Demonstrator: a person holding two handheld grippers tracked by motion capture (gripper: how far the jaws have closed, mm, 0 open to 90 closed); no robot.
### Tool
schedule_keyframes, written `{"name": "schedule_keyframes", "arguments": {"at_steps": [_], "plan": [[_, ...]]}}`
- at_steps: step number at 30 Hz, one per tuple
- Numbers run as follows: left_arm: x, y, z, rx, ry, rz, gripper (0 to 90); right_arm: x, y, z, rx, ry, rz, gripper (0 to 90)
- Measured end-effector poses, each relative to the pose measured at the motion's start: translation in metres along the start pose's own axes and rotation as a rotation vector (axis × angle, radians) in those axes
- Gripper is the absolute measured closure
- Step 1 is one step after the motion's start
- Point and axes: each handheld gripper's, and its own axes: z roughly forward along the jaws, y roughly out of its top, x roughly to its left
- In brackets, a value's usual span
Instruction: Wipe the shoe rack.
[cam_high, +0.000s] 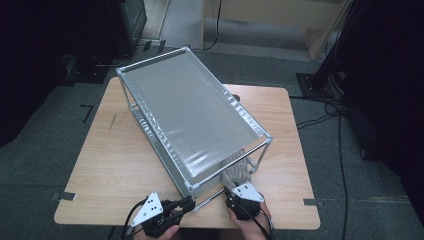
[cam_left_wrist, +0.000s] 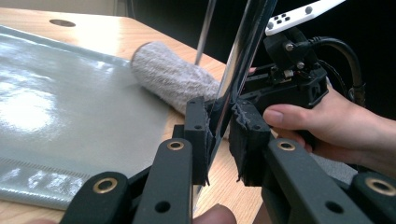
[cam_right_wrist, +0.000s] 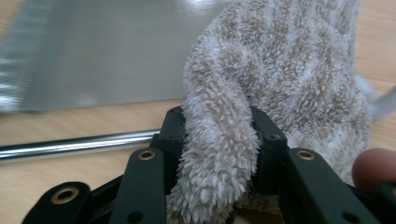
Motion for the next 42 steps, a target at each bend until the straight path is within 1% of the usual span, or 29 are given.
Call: {"name": "schedule_keyframes", "arguments": {"at_steps": [1, 4, 6, 8, 10, 11, 12, 15, 19, 21, 23, 25, 28, 30, 31, 32, 33, 36, 37, 40, 41, 42], "plan": [[-0.001, 0.0, 0.001, 0.002, -0.001, 0.001, 77.8, 0.003, 0.0, 0.0, -0.001, 0.025, 0.005, 64.0], [-0.004, 0.0, 0.005, 0.004, -0.003, 0.001, 77.8, 0.011, 0.0, 0.0, 0.0, 0.098, -0.008, 64.3], [-0.005, 0.0, 0.007, 0.005, -0.005, 0.0, 77.7, 0.017, 0.0, -0.001, 0.005, 0.148, -0.035, 64.3], [-0.007, 0.0, 0.009, 0.006, -0.006, -0.01, 77.6, 0.022, 0.0, -0.001, 0.007, 0.177, -0.052, 64.3], [-0.008, 0.0, 0.011, 0.005, -0.01, -0.015, 77.4, 0.023, 0.0, -0.001, 0.01, 0.191, -0.061, 64.3], [-0.008, 0.0, 0.013, 0.008, -0.011, -0.011, 77.4, 0.022, 0.0, -0.001, 0.013, 0.191, -0.056, 64.3], [-0.009, 0.0, 0.015, 0.008, -0.014, -0.015, 77.3, 0.02, 0.0, -0.001, 0.017, 0.196, -0.047, 64.4], [-0.014, 0.001, 0.023, 0.02, -0.024, -0.001, 77.5, 0.013, -0.001, -0.002, 0.022, 0.184, -0.032, 64.5], [-0.022, 0.003, 0.036, 0.031, -0.043, 0.014, 77.7, 0.005, -0.003, -0.006, 0.026, 0.146, -0.018, 64.4], [-0.024, 0.004, 0.041, 0.038, -0.057, 0.02, 77.7, -0.001, -0.004, -0.008, 0.026, 0.134, 0.003, 64.3], [-0.024, 0.005, 0.046, 0.042, -0.062, 0.022, 77.8, -0.006, -0.006, -0.01, 0.02, 0.128, 0.018, 64.3], [-0.023, 0.006, 0.05, 0.044, -0.063, 0.025, 77.8, -0.01, -0.008, -0.013, 0.015, 0.136, 0.031, 64.3], [-0.022, 0.008, 0.056, 0.043, -0.059, 0.019, 77.7, -0.014, -0.013, -0.018, 0.009, 0.177, 0.036, 64.3], [-0.022, 0.01, 0.061, 0.043, -0.054, 0.019, 77.8, -0.015, -0.016, -0.022, 0.009, 0.204, 0.024, 64.2], [-0.022, 0.01, 0.064, 0.043, -0.054, 0.023, 77.9, -0.016, -0.018, -0.023, 0.003, 0.211, 0.008, 64.1], [-0.023, 0.011, 0.067, 0.043, -0.055, 0.022, 77.9, -0.016, -0.019, -0.026, 0.005, 0.218, 0.005, 64.0], [-0.024, 0.012, 0.07, 0.044, -0.06, 0.022, 78.0, -0.016, -0.021, -0.028, 0.004, 0.225, 0.0, 63.9], [-0.027, 0.013, 0.079, 0.051, -0.068, 0.034, 78.1, -0.017, -0.025, -0.034, -0.008, 0.216, -0.007, 63.6], [-0.027, 0.014, 0.082, 0.053, -0.068, 0.045, 78.2, -0.018, -0.026, -0.036, -0.013, 0.207, -0.006, 63.5], [-0.027, 0.016, 0.087, 0.059, -0.065, 0.041, 77.8, -0.023, -0.03, -0.042, -0.041, 0.146, 0.007, 63.6], [-0.026, 0.017, 0.088, 0.061, -0.061, 0.038, 77.4, -0.025, -0.03, -0.043, -0.038, 0.119, 0.025, 63.8], [-0.025, 0.018, 0.089, 0.063, -0.057, 0.03, 74.9, -0.029, -0.031, -0.044, -0.041, 0.094, 0.04, 63.8]]}}
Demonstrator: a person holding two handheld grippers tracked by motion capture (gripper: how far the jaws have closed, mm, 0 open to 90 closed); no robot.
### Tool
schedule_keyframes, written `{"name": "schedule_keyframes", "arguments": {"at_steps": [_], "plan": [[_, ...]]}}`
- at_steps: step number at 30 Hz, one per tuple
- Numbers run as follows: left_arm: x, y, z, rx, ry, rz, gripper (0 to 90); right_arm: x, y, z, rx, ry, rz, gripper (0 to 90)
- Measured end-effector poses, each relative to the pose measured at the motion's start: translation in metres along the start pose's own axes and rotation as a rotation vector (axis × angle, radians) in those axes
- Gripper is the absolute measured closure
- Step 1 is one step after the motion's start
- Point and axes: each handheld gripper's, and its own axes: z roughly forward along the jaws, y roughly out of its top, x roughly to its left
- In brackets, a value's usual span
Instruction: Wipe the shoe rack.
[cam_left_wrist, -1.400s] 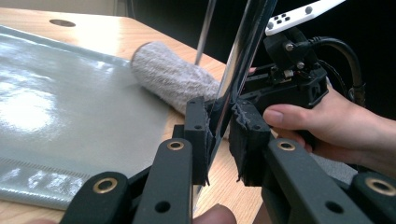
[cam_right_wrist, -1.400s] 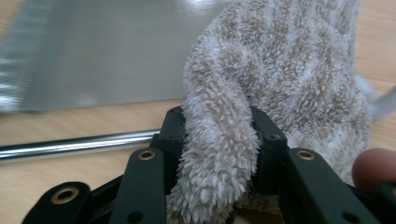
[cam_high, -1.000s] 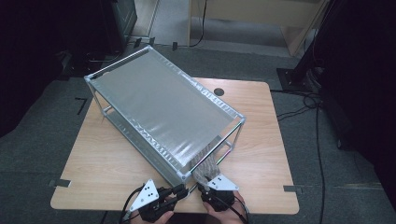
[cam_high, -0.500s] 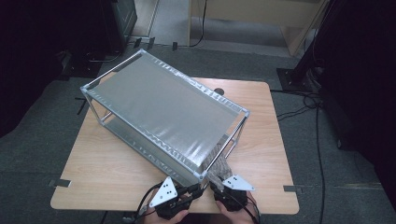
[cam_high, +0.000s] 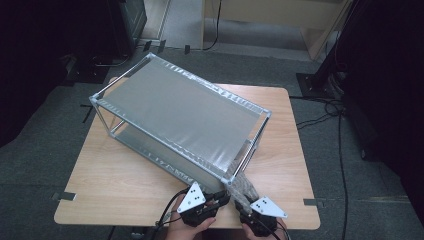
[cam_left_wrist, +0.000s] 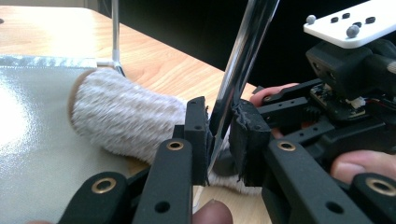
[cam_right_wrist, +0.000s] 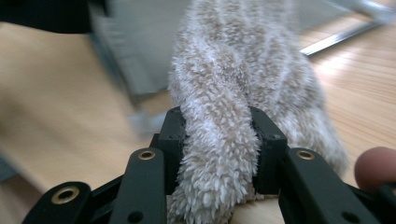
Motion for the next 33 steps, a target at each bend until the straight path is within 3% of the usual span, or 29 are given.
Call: {"name": "schedule_keyframes", "arguments": {"at_steps": [2, 4, 6, 10, 14, 17, 19, 21, 26, 31, 33], "plan": [[0.004, 0.001, -0.002, -0.008, -0.009, -0.005, 66.4, -0.007, -0.001, -0.002, -0.007, -0.045, 0.048, 63.7], [0.007, 0.003, -0.007, -0.023, -0.028, -0.005, 62.8, -0.012, -0.002, -0.004, -0.015, -0.054, 0.068, 63.7], [0.01, 0.004, -0.015, -0.042, -0.046, -0.004, 57.9, -0.012, -0.001, -0.005, -0.038, -0.06, 0.058, 63.8], [0.02, 0.004, -0.036, -0.082, -0.027, -0.004, 54.3, -0.007, 0.004, -0.008, -0.101, -0.065, 0.04, 63.9], [0.034, -0.001, -0.054, -0.075, 0.039, -0.028, 54.0, -0.004, 0.008, -0.008, -0.118, -0.039, 0.049, 63.8], [0.049, -0.006, -0.067, -0.059, 0.112, -0.056, 54.1, 0.002, 0.004, -0.007, -0.093, 0.031, 0.052, 63.1], [0.061, -0.008, -0.078, -0.054, 0.163, -0.082, 54.1, 0.01, 0.0, -0.004, -0.065, 0.08, 0.009, 61.3], [0.07, -0.01, -0.086, -0.049, 0.208, -0.09, 54.1, 0.014, -0.002, -0.003, -0.044, 0.101, -0.025, 57.6], [0.093, -0.015, -0.102, -0.041, 0.296, -0.151, 54.3, 0.022, -0.005, 0.0, -0.018, 0.153, -0.045, 40.0], [0.106, -0.02, -0.109, -0.026, 0.348, -0.179, 54.4, 0.03, -0.004, 0.005, -0.022, 0.123, -0.03, 32.4], [0.107, -0.021, -0.108, -0.017, 0.35, -0.189, 54.4, 0.038, -0.004, 0.009, -0.025, 0.05, -0.037, 35.8]]}}
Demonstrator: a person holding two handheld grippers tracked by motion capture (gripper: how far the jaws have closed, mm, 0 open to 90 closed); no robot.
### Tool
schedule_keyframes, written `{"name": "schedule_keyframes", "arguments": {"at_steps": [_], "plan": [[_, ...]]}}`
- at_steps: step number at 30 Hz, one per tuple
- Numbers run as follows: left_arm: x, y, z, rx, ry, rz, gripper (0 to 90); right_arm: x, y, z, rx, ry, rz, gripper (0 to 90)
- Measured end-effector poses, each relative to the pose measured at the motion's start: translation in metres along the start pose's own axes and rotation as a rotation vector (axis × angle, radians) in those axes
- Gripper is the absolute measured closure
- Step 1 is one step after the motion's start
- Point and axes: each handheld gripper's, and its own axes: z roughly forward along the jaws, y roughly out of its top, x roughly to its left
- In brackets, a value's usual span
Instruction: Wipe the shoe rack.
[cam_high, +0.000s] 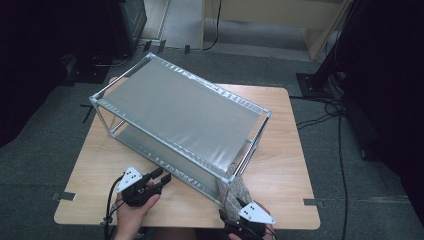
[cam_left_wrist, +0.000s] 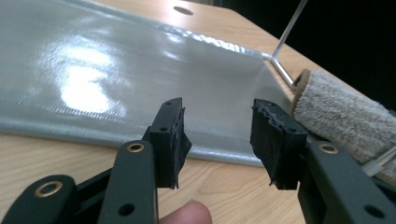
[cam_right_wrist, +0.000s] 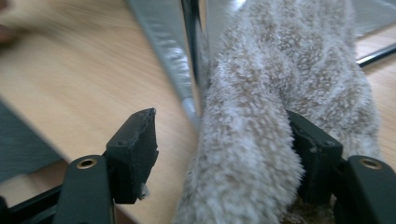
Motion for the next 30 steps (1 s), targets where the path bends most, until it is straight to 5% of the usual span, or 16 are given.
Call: {"name": "schedule_keyframes", "arguments": {"at_steps": [4, 8, 14, 17, 21, 30], "plan": [[-0.001, -0.002, 0.003, 0.017, -0.002, 0.009, 54.4, 0.008, 0.003, 0.006, -0.008, -0.1, -0.001, 48.5], [-0.003, -0.004, 0.005, 0.025, -0.008, 0.014, 54.5, 0.01, 0.006, 0.01, -0.026, -0.118, 0.025, 54.1], [-0.003, -0.005, 0.006, 0.029, -0.006, 0.021, 54.4, 0.013, 0.011, 0.013, -0.04, -0.107, 0.028, 40.9], [-0.005, -0.005, 0.006, 0.036, -0.008, 0.025, 54.5, 0.015, 0.014, 0.018, -0.034, -0.161, 0.03, 49.4], [-0.005, -0.006, 0.006, 0.037, -0.012, 0.03, 54.4, 0.013, 0.014, 0.019, -0.038, -0.162, 0.038, 61.3], [0.0, -0.004, 0.001, 0.014, 0.006, 0.009, 54.7, -0.016, 0.008, 0.006, -0.035, -0.208, 0.061, 64.4]]}}
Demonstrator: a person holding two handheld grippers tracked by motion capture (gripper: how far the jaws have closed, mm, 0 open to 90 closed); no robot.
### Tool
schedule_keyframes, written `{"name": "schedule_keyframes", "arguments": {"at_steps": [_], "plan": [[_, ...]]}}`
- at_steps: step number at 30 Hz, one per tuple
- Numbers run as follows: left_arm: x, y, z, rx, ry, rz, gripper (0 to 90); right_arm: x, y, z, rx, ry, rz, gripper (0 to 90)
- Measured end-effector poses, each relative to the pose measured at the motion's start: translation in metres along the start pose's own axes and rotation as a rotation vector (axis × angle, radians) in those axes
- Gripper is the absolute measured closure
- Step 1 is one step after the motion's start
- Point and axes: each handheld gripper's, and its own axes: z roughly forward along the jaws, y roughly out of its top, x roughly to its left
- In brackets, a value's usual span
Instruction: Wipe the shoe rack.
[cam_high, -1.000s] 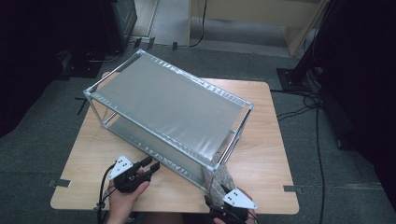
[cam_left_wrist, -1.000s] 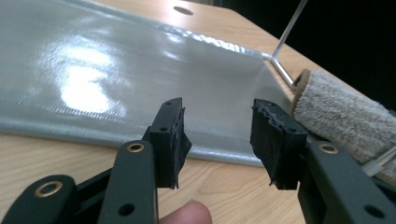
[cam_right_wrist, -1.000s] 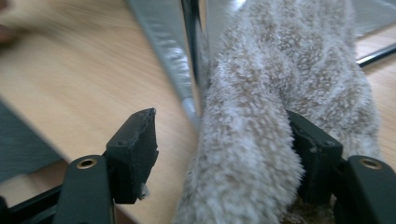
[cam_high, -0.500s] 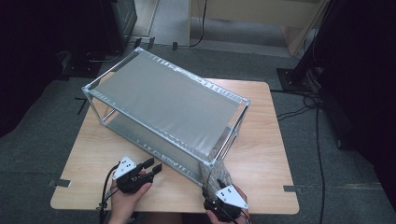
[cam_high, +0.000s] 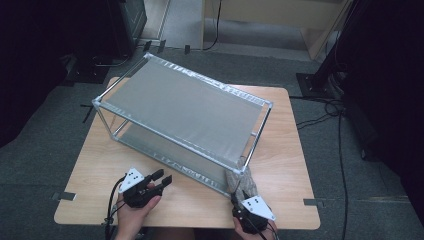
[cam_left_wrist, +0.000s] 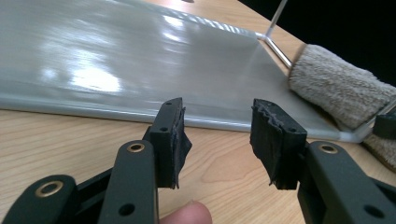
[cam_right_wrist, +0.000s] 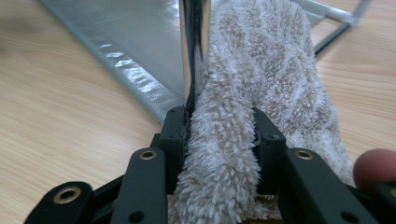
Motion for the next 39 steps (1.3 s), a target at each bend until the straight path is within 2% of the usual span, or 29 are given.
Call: {"name": "schedule_keyframes", "arguments": {"at_steps": [4, 8, 10, 12, 16, 20, 22, 24, 27, 31, 35, 37, 39], "plan": [[0.005, 0.001, -0.004, -0.018, 0.022, -0.011, 54.8, -0.023, -0.002, -0.005, 0.008, -0.027, 0.004, 64.5], [0.012, 0.003, -0.009, -0.04, 0.058, -0.024, 54.8, -0.046, -0.004, -0.008, 0.015, -0.031, 0.009, 64.5], [0.017, 0.005, -0.012, -0.054, 0.097, -0.017, 54.6, -0.056, -0.005, -0.01, 0.016, -0.049, 0.003, 64.4], [0.024, 0.007, -0.015, -0.069, 0.148, -0.013, 54.1, -0.066, -0.005, -0.011, 0.016, -0.056, 0.02, 64.4], [0.036, 0.014, -0.021, -0.097, 0.261, -0.008, 52.3, -0.077, -0.007, -0.013, 0.02, -0.051, 0.024, 64.4], [0.056, 0.017, -0.022, -0.13, 0.358, -0.024, 52.7, -0.082, -0.008, -0.014, 0.018, -0.049, 0.03, 64.4], [0.064, 0.019, -0.021, -0.143, 0.388, -0.039, 53.8, -0.082, -0.008, -0.014, 0.018, -0.051, 0.027, 64.5], [0.069, 0.021, -0.019, -0.147, 0.421, -0.014, 54.4, -0.083, -0.009, -0.014, 0.018, -0.051, 0.026, 64.5], [0.078, 0.025, -0.015, -0.155, 0.434, -0.013, 55.2, -0.083, -0.009, -0.015, 0.019, -0.05, 0.026, 64.5], [0.092, 0.03, -0.009, -0.133, 0.447, -0.061, 60.2, -0.084, -0.01, -0.015, 0.017, -0.052, 0.022, 64.6], [0.1, 0.033, -0.005, -0.125, 0.45, -0.056, 64.2, -0.084, -0.01, -0.016, 0.026, -0.048, 0.034, 64.6], [0.103, 0.033, -0.006, -0.114, 0.446, -0.064, 69.9, -0.084, -0.01, -0.015, 0.027, -0.047, 0.034, 64.7], [0.105, 0.033, -0.008, -0.102, 0.443, -0.072, 80.1, -0.085, -0.01, -0.015, 0.026, -0.046, 0.034, 64.7]]}}
